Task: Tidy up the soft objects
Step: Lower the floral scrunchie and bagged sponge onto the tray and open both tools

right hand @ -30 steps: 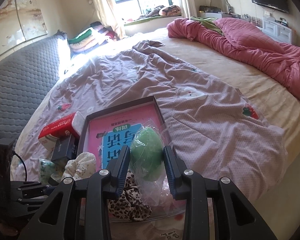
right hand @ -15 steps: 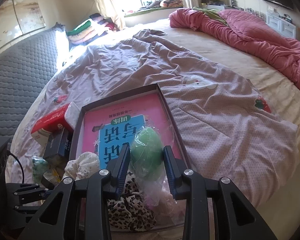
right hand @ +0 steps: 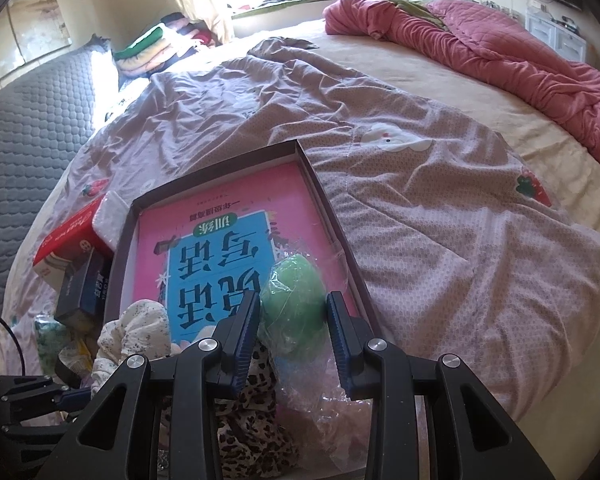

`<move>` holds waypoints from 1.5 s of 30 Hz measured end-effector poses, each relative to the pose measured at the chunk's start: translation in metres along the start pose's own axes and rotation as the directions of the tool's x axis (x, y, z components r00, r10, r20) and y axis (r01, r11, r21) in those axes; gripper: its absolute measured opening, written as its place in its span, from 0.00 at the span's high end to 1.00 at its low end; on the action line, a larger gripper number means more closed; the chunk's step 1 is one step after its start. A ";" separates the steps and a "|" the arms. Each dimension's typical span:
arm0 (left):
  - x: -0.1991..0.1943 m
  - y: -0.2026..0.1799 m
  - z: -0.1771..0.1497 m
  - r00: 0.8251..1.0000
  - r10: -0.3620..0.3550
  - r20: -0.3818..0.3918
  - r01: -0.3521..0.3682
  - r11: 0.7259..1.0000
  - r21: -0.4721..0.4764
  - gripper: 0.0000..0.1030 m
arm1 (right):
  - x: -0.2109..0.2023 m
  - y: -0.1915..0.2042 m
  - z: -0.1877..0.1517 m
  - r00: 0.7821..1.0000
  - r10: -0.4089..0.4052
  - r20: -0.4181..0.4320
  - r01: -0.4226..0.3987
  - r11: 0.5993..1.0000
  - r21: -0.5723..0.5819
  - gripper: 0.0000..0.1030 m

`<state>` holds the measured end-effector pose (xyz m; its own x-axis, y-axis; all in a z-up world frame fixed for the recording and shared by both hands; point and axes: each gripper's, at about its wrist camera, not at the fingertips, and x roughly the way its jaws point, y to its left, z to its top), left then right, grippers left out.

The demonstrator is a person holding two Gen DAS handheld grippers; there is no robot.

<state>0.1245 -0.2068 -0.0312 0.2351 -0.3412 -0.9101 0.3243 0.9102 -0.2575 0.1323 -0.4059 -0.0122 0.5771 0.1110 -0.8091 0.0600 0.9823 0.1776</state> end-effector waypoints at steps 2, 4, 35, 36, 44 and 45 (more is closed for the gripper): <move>0.000 0.000 0.000 1.000 -0.001 0.001 0.001 1.000 -0.001 0.80 | 0.003 0.000 0.000 1.000 -0.005 -0.002 0.005 1.000 0.001 0.66; 0.000 0.000 0.000 1.000 -0.001 -0.001 0.001 1.000 -0.001 0.80 | 0.006 0.000 0.000 1.000 -0.011 -0.008 0.011 1.000 0.000 0.66; 0.001 0.003 0.003 0.999 -0.040 -0.009 0.040 0.999 -0.024 0.79 | 0.009 -0.004 0.003 1.000 -0.014 -0.006 0.014 0.999 0.032 0.50; 0.001 0.003 0.003 0.999 -0.042 -0.009 0.042 0.999 -0.025 0.78 | 0.008 -0.005 0.004 1.000 -0.014 -0.004 0.015 0.999 0.036 0.50; -0.003 -0.001 0.003 0.999 -0.052 -0.009 0.052 0.998 -0.021 0.71 | -0.017 -0.014 0.003 1.000 0.013 0.027 -0.015 0.997 0.081 0.47; -0.003 -0.002 0.003 0.999 -0.051 -0.007 0.051 0.999 -0.019 0.69 | -0.021 -0.016 0.003 0.999 0.014 0.036 -0.017 0.996 0.087 0.46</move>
<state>0.1263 -0.2080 -0.0265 0.2121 -0.3858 -0.8979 0.3186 0.8959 -0.3096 0.1216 -0.4240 0.0039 0.6065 0.1196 -0.7861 0.1209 0.9633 0.2398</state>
